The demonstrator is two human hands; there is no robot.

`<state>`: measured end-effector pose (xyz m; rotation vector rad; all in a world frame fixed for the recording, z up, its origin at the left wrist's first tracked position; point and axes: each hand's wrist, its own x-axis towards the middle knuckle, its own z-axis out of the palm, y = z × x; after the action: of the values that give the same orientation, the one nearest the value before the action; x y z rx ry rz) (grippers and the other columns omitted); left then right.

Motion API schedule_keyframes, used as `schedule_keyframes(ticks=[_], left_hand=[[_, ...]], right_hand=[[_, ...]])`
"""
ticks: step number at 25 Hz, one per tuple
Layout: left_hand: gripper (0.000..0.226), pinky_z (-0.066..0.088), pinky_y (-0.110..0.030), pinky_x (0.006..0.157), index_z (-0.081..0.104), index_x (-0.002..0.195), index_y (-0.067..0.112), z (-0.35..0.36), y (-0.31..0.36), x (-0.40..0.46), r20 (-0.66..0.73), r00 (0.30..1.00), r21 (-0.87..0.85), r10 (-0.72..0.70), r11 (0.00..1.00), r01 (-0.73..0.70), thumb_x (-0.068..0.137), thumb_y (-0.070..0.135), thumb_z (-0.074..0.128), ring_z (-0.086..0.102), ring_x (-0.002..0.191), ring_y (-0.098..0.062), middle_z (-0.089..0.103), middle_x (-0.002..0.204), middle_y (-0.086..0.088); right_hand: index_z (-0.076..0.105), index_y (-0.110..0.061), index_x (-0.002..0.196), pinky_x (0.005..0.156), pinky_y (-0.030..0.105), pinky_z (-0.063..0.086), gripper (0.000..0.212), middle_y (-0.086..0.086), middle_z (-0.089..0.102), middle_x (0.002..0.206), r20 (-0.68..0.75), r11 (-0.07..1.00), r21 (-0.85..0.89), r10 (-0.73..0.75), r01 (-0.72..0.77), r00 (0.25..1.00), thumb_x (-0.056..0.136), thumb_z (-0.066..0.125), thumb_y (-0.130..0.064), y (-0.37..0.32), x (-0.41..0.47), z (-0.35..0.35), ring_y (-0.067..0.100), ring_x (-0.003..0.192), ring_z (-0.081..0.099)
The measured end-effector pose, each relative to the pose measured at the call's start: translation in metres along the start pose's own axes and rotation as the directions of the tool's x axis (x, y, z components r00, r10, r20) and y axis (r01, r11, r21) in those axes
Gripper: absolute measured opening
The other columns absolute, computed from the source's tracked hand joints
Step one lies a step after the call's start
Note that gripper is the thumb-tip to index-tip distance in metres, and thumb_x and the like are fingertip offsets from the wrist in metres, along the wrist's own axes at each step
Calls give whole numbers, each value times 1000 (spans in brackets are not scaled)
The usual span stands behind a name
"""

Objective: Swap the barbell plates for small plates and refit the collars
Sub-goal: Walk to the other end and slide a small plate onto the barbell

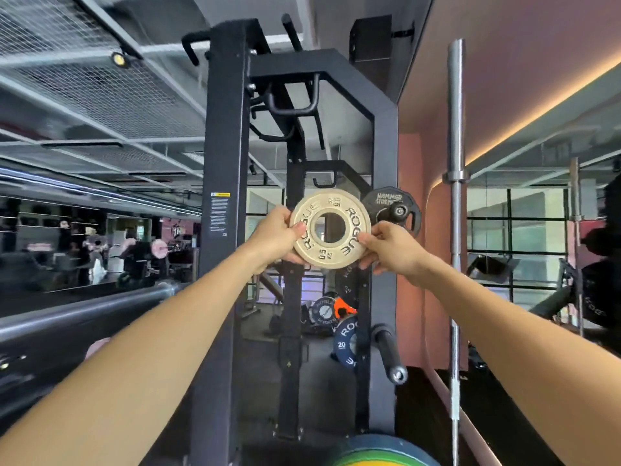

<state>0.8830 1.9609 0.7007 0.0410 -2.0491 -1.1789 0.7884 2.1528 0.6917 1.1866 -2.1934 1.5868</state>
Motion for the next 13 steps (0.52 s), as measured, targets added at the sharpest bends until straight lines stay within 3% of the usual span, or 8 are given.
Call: schedule_keyframes(ticks=[3,7,13], left_hand=[[8,62,-40,63,45,95,16,-59,-2,-22,-31,999,37,-19,999,20,99,17,52,73,78,-27,64,110,-20],[9,61,-35,58,45,103,10,-152,-14,-48,-69,997,95,-20,995,27,100,16,50,73,77,-21,66,106,-18],[5,61,-37,61,45,100,15,-279,-42,-74,-68,998,221,-18,975,33,100,17,50,73,77,-23,66,107,-16]], right_hand=[[47,-8,97,49,30,47,14,9,65,76,54,999,44,-26,24,998,100,49,-21,-29,1,46,21,57,60],[48,-13,87,48,29,47,18,5,66,68,104,992,116,-55,43,993,100,49,-25,-74,-2,128,21,52,60],[50,-14,86,52,30,51,21,2,68,64,134,987,153,-66,45,989,100,48,-31,-134,-14,243,22,54,63]])
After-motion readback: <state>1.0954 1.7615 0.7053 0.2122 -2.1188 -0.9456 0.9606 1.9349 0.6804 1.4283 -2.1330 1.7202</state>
